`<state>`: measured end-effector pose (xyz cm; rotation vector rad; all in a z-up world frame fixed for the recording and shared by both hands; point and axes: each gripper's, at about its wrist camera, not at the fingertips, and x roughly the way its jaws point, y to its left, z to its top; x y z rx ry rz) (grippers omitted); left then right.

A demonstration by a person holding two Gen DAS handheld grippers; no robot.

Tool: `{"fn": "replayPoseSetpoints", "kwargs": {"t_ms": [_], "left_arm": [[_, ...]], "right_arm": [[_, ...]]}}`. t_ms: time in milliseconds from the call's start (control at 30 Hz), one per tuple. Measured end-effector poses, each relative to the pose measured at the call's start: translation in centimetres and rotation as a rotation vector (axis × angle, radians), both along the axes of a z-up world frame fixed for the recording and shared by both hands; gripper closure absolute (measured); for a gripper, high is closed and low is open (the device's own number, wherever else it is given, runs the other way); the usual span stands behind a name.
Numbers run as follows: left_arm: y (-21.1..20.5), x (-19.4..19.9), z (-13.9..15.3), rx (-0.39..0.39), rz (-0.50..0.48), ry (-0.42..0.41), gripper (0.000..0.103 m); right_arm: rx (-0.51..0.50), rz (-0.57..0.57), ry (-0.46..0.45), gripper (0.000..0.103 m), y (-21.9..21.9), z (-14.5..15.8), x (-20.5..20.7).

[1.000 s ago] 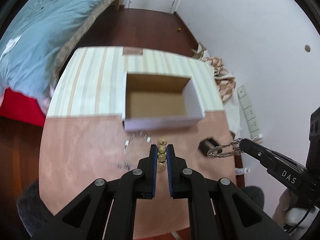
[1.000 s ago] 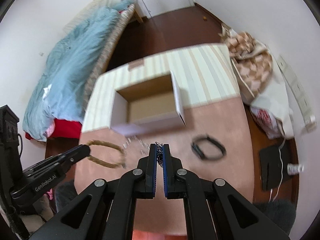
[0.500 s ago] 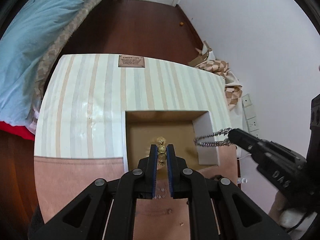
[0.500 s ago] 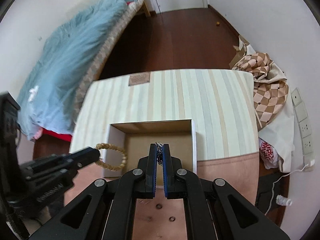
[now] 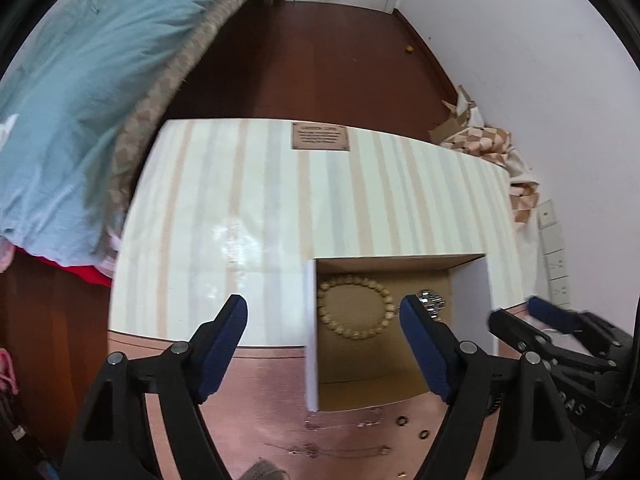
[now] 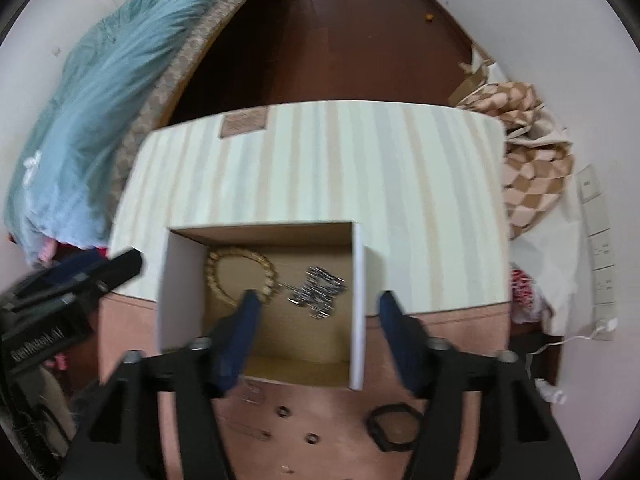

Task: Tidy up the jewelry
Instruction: 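Lift both open tools up out of the white box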

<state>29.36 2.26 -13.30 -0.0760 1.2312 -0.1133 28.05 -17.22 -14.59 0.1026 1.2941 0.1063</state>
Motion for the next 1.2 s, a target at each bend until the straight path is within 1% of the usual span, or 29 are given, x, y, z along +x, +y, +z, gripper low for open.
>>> {"fn": "replayPoseSetpoints", "kwargs": {"t_ms": [33, 67, 100, 133, 167, 233, 300, 467, 633, 733, 900, 1200], "left_arm": [[0.0, -0.4, 0.0, 0.02, 0.003, -0.016, 0.022], [0.0, -0.7, 0.0, 0.035, 0.005, -0.028, 0.013], [0.1, -1.3, -0.1, 0.054, 0.008, -0.043, 0.009], [0.1, -1.6, -0.2, 0.064, 0.01, -0.051, 0.002], [0.0, -2.2, -0.5, 0.083, 0.015, -0.057, 0.001], [0.0, -3.0, -0.9, 0.12, 0.021, -0.062, 0.001], [0.0, -3.5, -1.3, 0.133, 0.021, -0.061, 0.001], [0.1, -4.5, -1.7, 0.142, 0.032, -0.063, 0.001], [0.2, -5.6, -1.0, 0.128, 0.046, -0.078, 0.001], [0.3, -6.7, 0.0, 0.14, 0.058, -0.105, 0.001], [0.5, -8.7, 1.8, 0.163, 0.07, -0.145, 0.001], [1.0, -12.8, 5.1, 0.168, 0.086, -0.223, 0.001]], "right_arm": [[-0.038, 0.0, -0.006, 0.029, 0.1, -0.1, -0.6], [-0.063, 0.002, -0.012, 0.024, 0.1, -0.2, -1.0], [-0.086, 0.005, -0.017, 0.014, 0.2, -0.4, -1.5], [-0.105, 0.001, -0.021, 0.01, 0.3, -0.7, -1.9], [-0.114, -0.001, -0.022, 0.006, 0.3, -0.9, -2.3], [-0.136, -0.001, -0.02, 0.007, 0.4, -1.4, -3.0], [-0.152, -0.002, -0.028, 0.006, 0.6, -1.8, -3.6], [-0.169, -0.016, -0.052, 0.006, 0.8, -1.7, -4.4], [-0.166, -0.023, -0.074, 0.006, 0.8, -0.8, -5.2], [-0.159, -0.024, -0.094, 0.006, 0.8, 0.1, -6.0], [-0.154, -0.027, -0.152, 0.006, 0.8, 2.4, -8.1], [-0.151, -0.02, -0.241, 0.006, 1.5, 6.8, -12.3]]}}
